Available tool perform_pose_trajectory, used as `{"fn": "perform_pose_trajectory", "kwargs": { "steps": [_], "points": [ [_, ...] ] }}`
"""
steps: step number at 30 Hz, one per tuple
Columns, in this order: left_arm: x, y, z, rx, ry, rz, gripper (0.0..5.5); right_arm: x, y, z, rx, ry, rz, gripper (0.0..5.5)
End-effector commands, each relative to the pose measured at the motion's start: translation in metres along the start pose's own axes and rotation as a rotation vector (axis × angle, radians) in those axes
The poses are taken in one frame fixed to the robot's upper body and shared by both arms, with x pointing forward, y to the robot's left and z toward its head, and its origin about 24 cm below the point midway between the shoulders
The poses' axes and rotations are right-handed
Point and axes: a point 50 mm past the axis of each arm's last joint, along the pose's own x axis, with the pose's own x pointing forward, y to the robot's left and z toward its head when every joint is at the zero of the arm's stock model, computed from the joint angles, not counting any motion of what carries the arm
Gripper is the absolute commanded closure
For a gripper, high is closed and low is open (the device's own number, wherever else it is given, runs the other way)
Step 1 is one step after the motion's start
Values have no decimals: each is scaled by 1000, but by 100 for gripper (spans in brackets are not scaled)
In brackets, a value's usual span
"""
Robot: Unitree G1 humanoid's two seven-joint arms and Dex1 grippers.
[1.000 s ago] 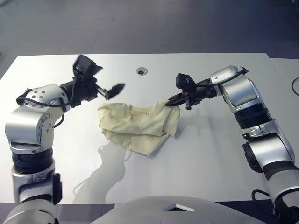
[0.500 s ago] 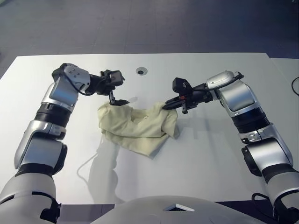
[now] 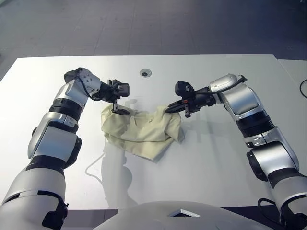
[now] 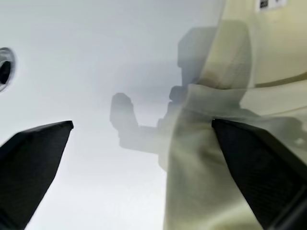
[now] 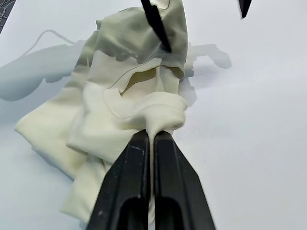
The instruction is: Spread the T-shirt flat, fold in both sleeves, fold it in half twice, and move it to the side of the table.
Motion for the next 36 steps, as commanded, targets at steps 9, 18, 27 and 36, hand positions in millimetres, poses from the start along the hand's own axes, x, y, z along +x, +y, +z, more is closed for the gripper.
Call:
{"fn": "perform_pose_trajectory", "kwargs": {
  "steps": [9, 18, 27, 36],
  "points": [
    [27, -22, -15, 2, 85, -68, 149, -1, -4, 6, -28, -4, -25, 550],
    [35, -44, -29, -48, 119, -242, 301, 0, -5, 7, -30, -6, -29, 550],
    [41, -53, -39, -121, 141, -263, 450, 0, -4, 6, -32, -5, -29, 550],
    [32, -41, -29, -272, -35, -200, 548, 0, -6, 4, -24, -12, -44, 550]
  ]
}}
